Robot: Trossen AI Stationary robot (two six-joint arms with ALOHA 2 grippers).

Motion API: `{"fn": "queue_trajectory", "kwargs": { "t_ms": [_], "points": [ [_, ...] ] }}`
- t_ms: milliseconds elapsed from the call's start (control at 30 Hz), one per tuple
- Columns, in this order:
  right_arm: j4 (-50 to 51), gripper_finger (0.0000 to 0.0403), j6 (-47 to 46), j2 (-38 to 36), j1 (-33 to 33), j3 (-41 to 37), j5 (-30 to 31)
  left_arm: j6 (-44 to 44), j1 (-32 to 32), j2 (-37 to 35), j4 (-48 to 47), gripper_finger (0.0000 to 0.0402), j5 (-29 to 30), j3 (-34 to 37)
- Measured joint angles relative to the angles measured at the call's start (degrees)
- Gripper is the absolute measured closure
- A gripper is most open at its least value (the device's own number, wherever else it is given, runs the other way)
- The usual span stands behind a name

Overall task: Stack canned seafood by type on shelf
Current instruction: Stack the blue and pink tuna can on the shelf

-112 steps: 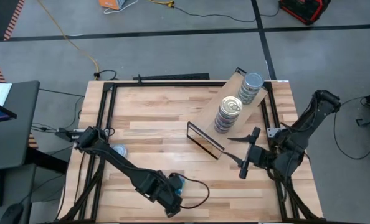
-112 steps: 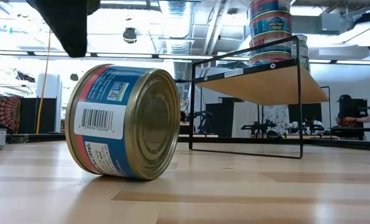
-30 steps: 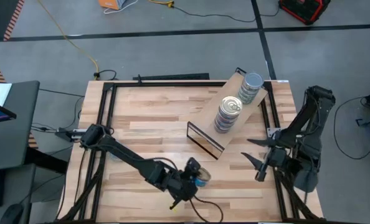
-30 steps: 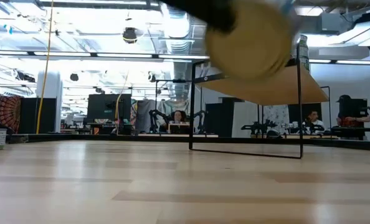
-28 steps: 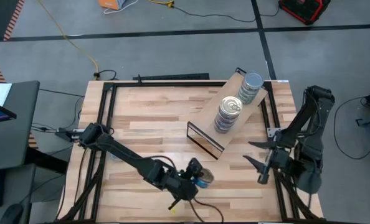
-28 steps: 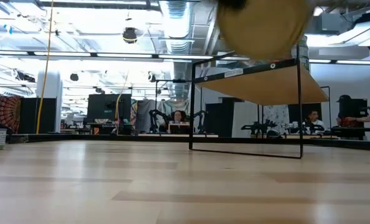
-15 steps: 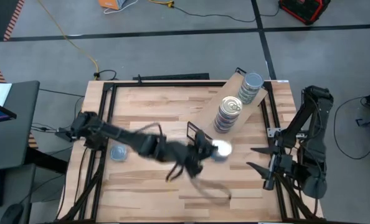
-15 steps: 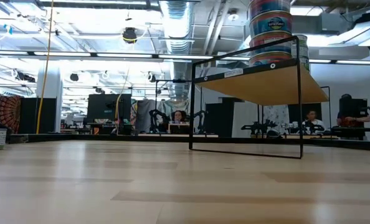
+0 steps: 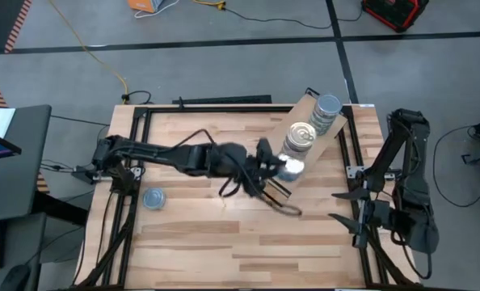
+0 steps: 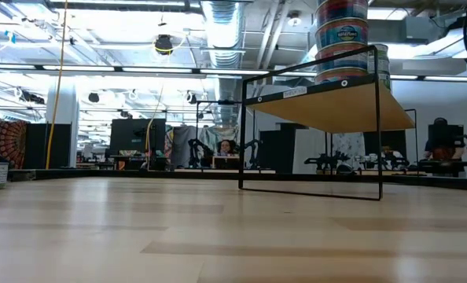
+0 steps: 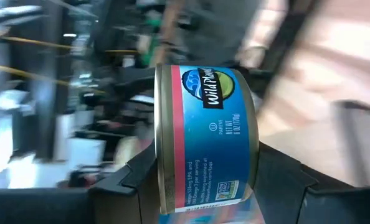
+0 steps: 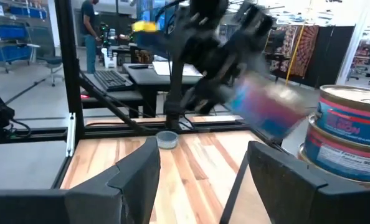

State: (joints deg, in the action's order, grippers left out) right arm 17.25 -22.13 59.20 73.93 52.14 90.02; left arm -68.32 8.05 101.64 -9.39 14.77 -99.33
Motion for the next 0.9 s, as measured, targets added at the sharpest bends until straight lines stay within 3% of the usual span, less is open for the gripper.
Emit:
{"fn": "queue_trajectory", "kwargs": {
  "t_ms": [100,267,500,700,900],
  "points": [
    [0.2,0.0132,0.8,-1.3,-0.1,0.0,0.0,-0.1,2.6,-0.6,-4.4,0.0211,0.2,0.2],
    [0.2,0.0132,5.4,-3.4,-1.4,0.0,0.0,-2.2,4.3,-4.2,1.8,0.0211,0.5,0.2],
    [0.7,0.0132,10.8,-3.8,-6.5,0.0,0.0,-8.1,-2.1,-5.8,12.7,0.021,-1.7,0.0],
    [0.9,0.0132,11.7,-3.8,-10.1,0.0,0.0,-11.8,-9.7,-3.4,12.9,0.021,-6.2,-0.2],
    [1.4,0.0132,11.6,-3.8,-10.7,0.0,0.0,-11.2,-11.9,0.0,7.4,0.021,-10.1,-6.8]
  ]
}}
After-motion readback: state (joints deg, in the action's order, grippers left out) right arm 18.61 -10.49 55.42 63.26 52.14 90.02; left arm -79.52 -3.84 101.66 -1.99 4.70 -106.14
